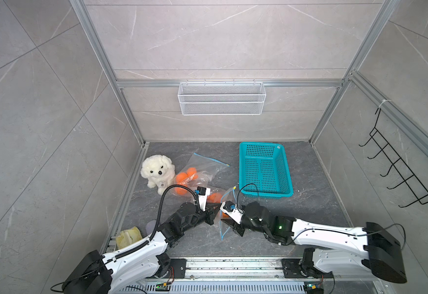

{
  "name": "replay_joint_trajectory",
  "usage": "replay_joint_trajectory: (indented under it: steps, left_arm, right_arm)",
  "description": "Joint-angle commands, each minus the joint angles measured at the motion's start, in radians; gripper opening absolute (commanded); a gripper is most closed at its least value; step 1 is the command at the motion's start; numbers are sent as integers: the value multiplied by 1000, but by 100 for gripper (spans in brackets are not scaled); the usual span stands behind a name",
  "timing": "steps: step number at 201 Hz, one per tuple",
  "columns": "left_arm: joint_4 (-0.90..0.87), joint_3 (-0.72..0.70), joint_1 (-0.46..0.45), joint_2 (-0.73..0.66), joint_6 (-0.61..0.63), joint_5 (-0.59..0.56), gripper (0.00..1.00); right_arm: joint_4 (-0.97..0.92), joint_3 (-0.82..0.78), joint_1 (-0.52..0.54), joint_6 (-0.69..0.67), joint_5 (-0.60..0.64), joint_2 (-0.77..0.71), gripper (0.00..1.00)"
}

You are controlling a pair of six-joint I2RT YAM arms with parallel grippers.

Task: Open the zip-top bag and take out the orange
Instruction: Pick up the orange from the zipper food storage bag.

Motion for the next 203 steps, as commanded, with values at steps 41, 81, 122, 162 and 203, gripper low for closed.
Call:
replay_joint_trajectory:
  steps: [41, 81, 122, 162, 203]
  left_arm:
    - [60, 19, -1, -5, -15, 19, 0]
    - [53, 15, -1, -28, -19, 28, 0]
    - [60, 18, -1, -4, -13, 20, 0]
    - [48, 17, -1, 0, -7, -7, 0]
    - [37, 28, -1, 11, 1, -11, 0]
  right_arm:
    - [89, 37, -1, -26, 177, 88, 26]
    - [209, 7, -58, 10, 154, 178, 30]
    - [235, 25, -76, 41, 157, 227, 65]
    - [249, 30, -86, 68, 203, 291, 71]
    - [292, 63, -90, 99, 237, 387, 75]
